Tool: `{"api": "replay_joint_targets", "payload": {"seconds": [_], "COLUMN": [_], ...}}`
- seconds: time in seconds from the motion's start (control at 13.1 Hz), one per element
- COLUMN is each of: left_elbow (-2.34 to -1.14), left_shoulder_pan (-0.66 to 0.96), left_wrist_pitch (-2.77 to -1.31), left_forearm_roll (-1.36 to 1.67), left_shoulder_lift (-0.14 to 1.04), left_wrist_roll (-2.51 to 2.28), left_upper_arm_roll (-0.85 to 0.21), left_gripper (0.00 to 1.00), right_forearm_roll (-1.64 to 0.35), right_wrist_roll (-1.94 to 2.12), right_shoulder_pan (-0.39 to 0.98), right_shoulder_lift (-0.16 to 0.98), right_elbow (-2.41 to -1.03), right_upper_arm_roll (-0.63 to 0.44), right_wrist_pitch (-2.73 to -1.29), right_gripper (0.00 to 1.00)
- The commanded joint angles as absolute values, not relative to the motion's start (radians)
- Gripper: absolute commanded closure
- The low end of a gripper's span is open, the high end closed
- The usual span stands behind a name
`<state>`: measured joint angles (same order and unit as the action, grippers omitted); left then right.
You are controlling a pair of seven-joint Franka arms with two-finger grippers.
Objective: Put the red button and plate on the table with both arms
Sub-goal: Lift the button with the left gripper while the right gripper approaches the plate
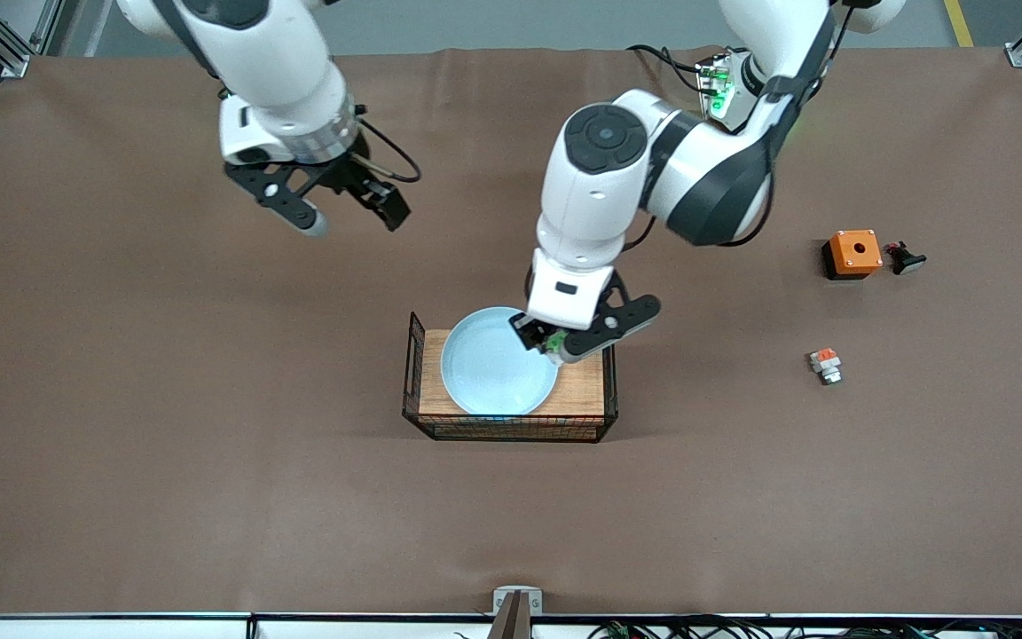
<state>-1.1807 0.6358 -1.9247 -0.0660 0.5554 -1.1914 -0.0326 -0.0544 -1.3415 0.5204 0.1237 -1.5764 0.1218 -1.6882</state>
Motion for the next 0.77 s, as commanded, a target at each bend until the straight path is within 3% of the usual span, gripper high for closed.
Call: {"api": "replay_joint_targets", "payload": {"seconds": [0.0,0.38,0.69], "left_elbow": [-1.216,-1.230,-1.235], "left_shoulder_pan": [0.556,0.393,0.255], "left_wrist_pitch": [-1.864,-1.698,-1.654], "left_forearm_roll": [-0.081,-0.069,-0.066], "left_shoulder_lift": [0.476,0.425,0.429], "left_wrist_roll": [-1.117,-0.890,-0.669], "left_upper_arm_roll": [-0.034,-0.038,-0.038], "left_gripper": [1.00,1.00,1.00], "right_forearm_roll": [-0.045,0.085,0.115], "right_wrist_roll": [-1.552,-1.895,-2.038], "right_shoulder_pan": [0.589,0.675,0.689], "right_shoulder_lift": [0.172,0.288,0.362], "right_elbow": [-1.589,-1.580,-1.577], "right_upper_arm_roll": [0.114,0.112,0.113], "right_wrist_pitch": [-1.788,-1.939,-2.049], "right_gripper": [0.01,0.01,0.01]}}
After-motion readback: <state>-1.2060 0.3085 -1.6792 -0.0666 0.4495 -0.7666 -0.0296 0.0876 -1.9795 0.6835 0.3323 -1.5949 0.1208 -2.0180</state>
